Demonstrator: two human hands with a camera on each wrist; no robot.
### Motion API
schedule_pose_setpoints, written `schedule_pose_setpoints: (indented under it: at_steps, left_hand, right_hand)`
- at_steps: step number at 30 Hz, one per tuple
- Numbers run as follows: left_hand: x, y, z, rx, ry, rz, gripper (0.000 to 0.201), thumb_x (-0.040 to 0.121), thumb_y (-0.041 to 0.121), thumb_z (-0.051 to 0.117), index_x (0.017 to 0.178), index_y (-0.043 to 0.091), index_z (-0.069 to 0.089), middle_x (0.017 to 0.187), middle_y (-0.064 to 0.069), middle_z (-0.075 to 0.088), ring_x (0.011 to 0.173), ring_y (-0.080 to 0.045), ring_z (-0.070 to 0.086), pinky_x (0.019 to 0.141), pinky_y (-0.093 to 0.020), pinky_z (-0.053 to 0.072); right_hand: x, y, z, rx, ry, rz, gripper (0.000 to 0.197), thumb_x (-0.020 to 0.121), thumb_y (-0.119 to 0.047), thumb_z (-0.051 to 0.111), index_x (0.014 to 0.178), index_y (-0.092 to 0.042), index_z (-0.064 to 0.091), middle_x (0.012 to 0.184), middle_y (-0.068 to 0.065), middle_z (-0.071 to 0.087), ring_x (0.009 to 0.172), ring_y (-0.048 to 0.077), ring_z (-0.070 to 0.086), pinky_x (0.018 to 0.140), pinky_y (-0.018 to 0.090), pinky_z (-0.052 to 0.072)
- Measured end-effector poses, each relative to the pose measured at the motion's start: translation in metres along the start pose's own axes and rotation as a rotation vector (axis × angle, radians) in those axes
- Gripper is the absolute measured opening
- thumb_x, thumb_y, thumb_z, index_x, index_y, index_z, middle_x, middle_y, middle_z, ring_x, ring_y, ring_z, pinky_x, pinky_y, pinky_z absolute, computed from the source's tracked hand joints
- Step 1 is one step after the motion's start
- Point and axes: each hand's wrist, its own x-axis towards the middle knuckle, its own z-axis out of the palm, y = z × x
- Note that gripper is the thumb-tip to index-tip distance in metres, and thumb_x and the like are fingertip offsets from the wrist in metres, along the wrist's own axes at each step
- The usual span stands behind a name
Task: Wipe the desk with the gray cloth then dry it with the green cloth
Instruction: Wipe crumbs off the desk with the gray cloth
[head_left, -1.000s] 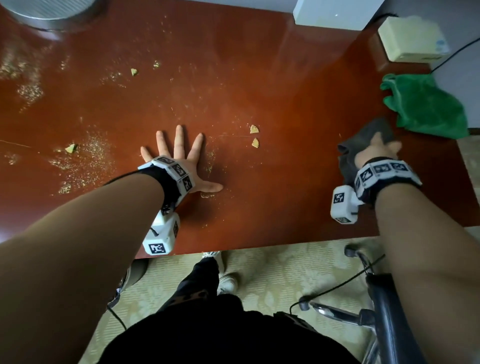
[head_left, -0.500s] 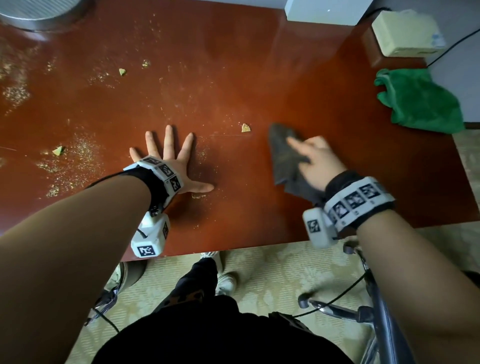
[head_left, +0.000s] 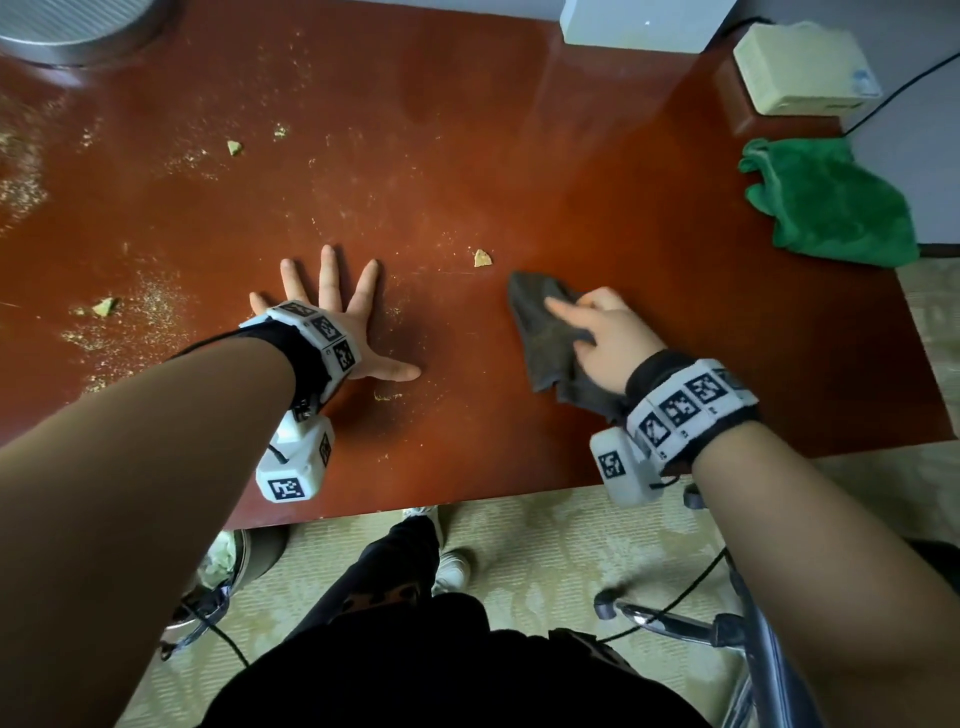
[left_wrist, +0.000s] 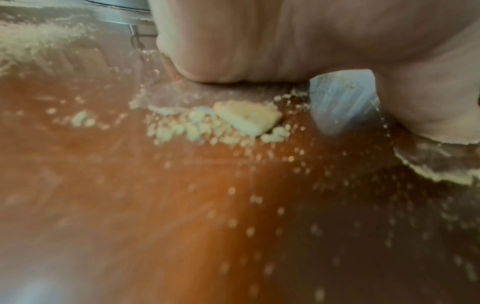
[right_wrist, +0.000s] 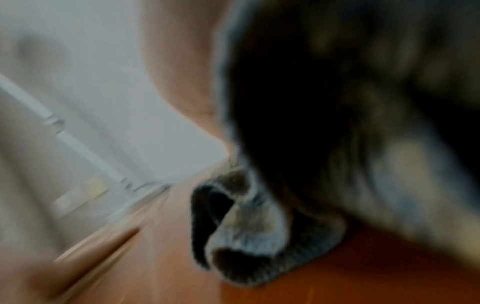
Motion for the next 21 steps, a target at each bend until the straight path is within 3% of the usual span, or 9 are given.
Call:
schedule_pose_setpoints:
  at_steps: [2,4,6,8,11,14,17,19,21]
  left_hand:
    - [0.002,0.004,-0.005,0.001,-0.007,-0.004,0.13,0.051,0.088,0.055,0.136,0.044,-0.034,0.145,0.001,-0.044,0.138,-0.041,-0.026,0.108,-0.066,0.002]
    - [0.006,0.009,-0.012,0.009,-0.01,-0.001,0.133,0.05,0.086,0.058,0.136,0.042,-0.033,0.145,-0.001,-0.043,0.137,-0.042,-0.026,0.108,-0.066,0.002]
    - [0.012,0.015,-0.02,0.007,-0.015,0.009,0.135,0.049,0.084,0.061,0.137,0.041,-0.033,0.145,-0.001,-0.044,0.137,-0.042,-0.027,0.108,-0.067,0.001]
    - [0.02,0.022,-0.029,0.002,-0.011,0.021,0.136,0.048,0.084,0.062,0.137,0.041,-0.032,0.145,-0.001,-0.043,0.137,-0.042,-0.027,0.107,-0.067,0.0]
    - [0.031,0.029,-0.04,0.009,-0.013,0.031,0.137,0.047,0.085,0.061,0.137,0.041,-0.032,0.145,-0.001,-0.044,0.137,-0.043,-0.027,0.107,-0.067,0.001]
    - [0.039,0.033,-0.048,0.024,-0.016,0.032,0.138,0.045,0.087,0.06,0.136,0.041,-0.034,0.144,-0.001,-0.044,0.137,-0.043,-0.027,0.106,-0.068,0.002]
    - [0.045,0.034,-0.051,0.042,-0.017,0.042,0.139,0.043,0.089,0.058,0.135,0.042,-0.035,0.144,0.0,-0.045,0.137,-0.042,-0.027,0.106,-0.068,0.002]
    - [0.047,0.034,-0.053,0.045,-0.032,0.043,0.14,0.043,0.09,0.058,0.134,0.042,-0.037,0.143,0.0,-0.046,0.136,-0.041,-0.028,0.106,-0.068,0.002]
    - [0.048,0.035,-0.055,0.052,-0.045,0.048,0.14,0.043,0.089,0.058,0.133,0.042,-0.038,0.142,0.0,-0.048,0.136,-0.041,-0.029,0.106,-0.068,0.001]
  right_hand:
    - [0.01,0.015,-0.024,0.078,0.194,0.174,0.054,0.092,0.002,0.038,0.139,-0.022,0.042,0.134,0.007,0.035,0.117,0.027,0.046,0.099,0.023,0.032]
    - [0.021,0.044,-0.052,0.193,0.378,0.477,0.053,0.093,0.0,0.039,0.142,-0.022,0.037,0.141,0.007,0.028,0.122,0.03,0.043,0.103,0.032,0.037]
    - [0.029,0.067,-0.069,0.193,0.338,0.729,0.057,0.094,-0.003,0.039,0.146,-0.022,0.027,0.149,0.01,0.02,0.128,0.035,0.038,0.104,0.039,0.037]
    - [0.039,0.079,-0.073,0.128,0.234,0.821,0.059,0.095,-0.005,0.039,0.148,-0.022,0.021,0.152,0.012,0.015,0.129,0.038,0.036,0.104,0.042,0.036]
    - [0.054,0.066,-0.065,0.017,0.206,0.652,0.06,0.092,-0.006,0.041,0.147,-0.024,0.024,0.153,0.006,0.015,0.133,0.036,0.032,0.11,0.044,0.033]
    - [0.07,0.033,-0.054,0.004,0.09,0.292,0.059,0.091,-0.001,0.039,0.144,-0.025,0.033,0.153,0.0,0.019,0.138,0.028,0.028,0.114,0.032,0.026]
    - [0.085,0.012,-0.058,-0.013,-0.103,-0.01,0.054,0.093,0.003,0.037,0.141,-0.02,0.04,0.152,0.003,0.026,0.138,0.022,0.029,0.111,0.02,0.018]
    - [0.101,0.017,-0.081,0.109,-0.024,0.004,0.051,0.093,0.004,0.037,0.139,-0.018,0.043,0.149,0.005,0.035,0.135,0.022,0.036,0.109,0.021,0.024]
    - [0.12,0.039,-0.105,0.216,0.206,0.217,0.052,0.094,0.002,0.035,0.141,-0.019,0.041,0.148,0.004,0.038,0.132,0.024,0.04,0.106,0.025,0.03]
